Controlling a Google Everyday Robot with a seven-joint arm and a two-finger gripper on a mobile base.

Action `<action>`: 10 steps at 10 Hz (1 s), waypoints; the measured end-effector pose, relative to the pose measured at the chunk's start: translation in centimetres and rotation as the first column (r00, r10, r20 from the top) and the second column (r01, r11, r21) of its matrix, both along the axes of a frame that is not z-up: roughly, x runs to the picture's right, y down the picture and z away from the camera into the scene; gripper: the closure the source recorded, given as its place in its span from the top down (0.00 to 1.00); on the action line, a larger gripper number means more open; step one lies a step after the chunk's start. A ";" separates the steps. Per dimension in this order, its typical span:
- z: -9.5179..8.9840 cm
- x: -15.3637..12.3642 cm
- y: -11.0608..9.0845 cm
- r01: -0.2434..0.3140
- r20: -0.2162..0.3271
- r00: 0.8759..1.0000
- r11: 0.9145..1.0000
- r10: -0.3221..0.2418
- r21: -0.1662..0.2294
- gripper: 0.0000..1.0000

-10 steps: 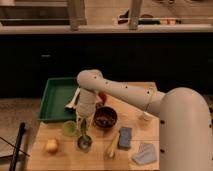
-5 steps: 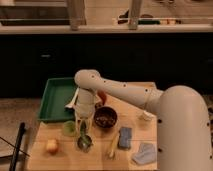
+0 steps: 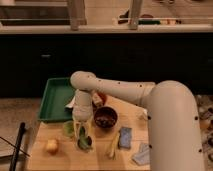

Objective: Place pepper in metal cup

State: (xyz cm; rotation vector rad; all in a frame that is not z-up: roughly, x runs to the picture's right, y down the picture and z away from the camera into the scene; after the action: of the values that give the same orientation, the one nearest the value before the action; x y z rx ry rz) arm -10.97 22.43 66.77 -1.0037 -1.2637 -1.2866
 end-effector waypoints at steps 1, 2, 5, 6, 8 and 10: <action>-0.2 0.1 0.4 0.003 -0.003 1.000 1.000 -0.003 -0.019 0.00; -0.8 0.4 1.4 0.008 -0.009 1.000 0.999 -0.009 -0.051 0.00; -1.6 1.0 2.6 0.011 -0.023 1.000 0.994 -0.013 -0.105 0.00; -1.7 1.0 2.7 0.013 -0.024 1.000 0.993 -0.016 -0.117 0.00; -2.0 1.1 2.9 0.021 -0.022 0.999 0.989 -0.024 -0.145 0.01; -2.2 1.0 3.1 0.032 -0.015 0.999 0.984 -0.036 -0.173 0.18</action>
State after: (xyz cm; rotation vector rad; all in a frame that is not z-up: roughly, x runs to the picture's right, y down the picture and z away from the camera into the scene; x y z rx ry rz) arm -10.01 25.49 64.59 -1.1616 -1.3677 -1.2061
